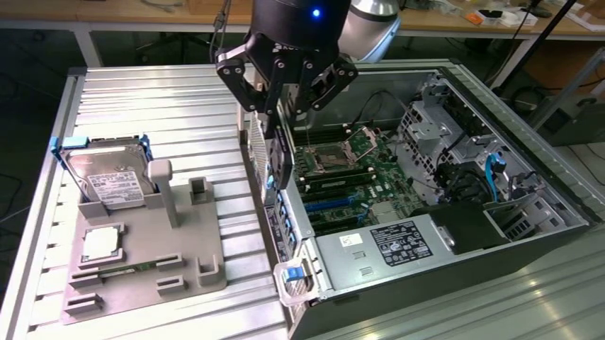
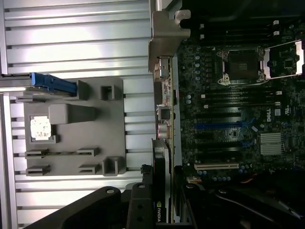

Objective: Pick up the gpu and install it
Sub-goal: 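Pick up the gpu and move the gpu toward the slot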

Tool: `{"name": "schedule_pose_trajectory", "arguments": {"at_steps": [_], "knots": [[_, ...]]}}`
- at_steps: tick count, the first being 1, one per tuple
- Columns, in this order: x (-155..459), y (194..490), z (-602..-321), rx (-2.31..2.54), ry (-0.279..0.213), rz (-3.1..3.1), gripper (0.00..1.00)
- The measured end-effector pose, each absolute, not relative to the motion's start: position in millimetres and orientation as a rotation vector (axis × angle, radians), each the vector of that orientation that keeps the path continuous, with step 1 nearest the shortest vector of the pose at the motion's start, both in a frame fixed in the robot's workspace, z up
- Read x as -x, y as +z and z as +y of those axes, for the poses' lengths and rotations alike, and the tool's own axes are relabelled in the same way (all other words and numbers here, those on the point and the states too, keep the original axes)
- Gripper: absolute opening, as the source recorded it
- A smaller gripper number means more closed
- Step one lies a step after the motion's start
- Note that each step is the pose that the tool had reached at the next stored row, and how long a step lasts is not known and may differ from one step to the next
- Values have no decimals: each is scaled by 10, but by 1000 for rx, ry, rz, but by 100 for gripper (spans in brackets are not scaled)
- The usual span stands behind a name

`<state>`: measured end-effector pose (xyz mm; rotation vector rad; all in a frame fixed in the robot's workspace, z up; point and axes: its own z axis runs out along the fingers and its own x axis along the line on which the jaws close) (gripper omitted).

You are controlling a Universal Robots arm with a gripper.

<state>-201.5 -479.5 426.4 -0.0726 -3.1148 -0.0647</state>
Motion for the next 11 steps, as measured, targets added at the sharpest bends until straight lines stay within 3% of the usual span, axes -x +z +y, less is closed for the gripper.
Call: {"name": "schedule_pose_trajectory", "arguments": {"at_steps": [11], "knots": [[1970,4264,-4795,73,-65,-3115,27]]}}
